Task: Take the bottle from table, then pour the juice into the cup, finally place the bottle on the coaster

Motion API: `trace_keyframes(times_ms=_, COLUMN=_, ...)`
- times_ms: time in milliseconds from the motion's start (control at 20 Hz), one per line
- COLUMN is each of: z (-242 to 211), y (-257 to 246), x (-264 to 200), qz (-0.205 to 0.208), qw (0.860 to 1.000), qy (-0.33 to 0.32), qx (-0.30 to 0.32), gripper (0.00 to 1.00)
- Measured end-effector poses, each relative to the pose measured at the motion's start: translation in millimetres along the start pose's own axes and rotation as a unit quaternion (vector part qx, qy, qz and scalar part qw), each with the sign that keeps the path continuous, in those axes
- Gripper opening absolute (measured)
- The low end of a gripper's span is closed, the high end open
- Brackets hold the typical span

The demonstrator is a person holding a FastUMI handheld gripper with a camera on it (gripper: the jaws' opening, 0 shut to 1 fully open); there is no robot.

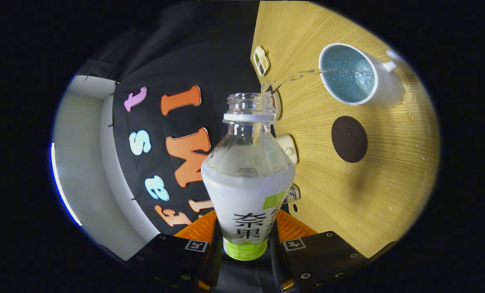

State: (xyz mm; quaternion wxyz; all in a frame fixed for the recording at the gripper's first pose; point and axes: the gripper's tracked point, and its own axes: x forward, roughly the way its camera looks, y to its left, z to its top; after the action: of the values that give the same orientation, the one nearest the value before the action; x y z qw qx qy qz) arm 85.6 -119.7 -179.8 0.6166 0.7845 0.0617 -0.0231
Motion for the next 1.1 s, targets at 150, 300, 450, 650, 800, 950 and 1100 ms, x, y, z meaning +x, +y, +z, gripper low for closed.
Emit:
trace_keyframes(times_ms=150, z=-0.1, y=0.3, x=-2.3, qz=-0.001, qw=1.000, qy=0.002, qx=0.003, gripper=0.52)
trace_keyframes(times_ms=300, z=-0.3, y=0.2, x=-2.1, qz=-0.003, qw=1.000, qy=0.002, qx=0.009, gripper=0.52)
trace_keyframes(times_ms=450, z=-0.3, y=2.5, x=-4.0, qz=-0.005, qw=1.000, qy=0.002, qx=0.016, gripper=0.52)
trace_keyframes(times_ms=650, z=0.5, y=6.6, x=-5.2, qz=-0.007, qw=1.000, qy=0.002, qx=0.018, gripper=0.52)
trace_keyframes(times_ms=800, z=3.7, y=9.1, x=-5.1, qz=-0.009, qw=1.000, qy=-0.002, qx=0.026, gripper=0.52)
trace_keyframes(times_ms=950, z=5.7, y=9.5, x=-4.8, qz=-0.014, qw=0.999, qy=-0.003, qx=0.030, gripper=0.52)
trace_keyframes(times_ms=1100, z=3.7, y=13.8, x=-2.8, qz=-0.015, qw=0.999, qy=-0.001, qx=0.043, gripper=0.52)
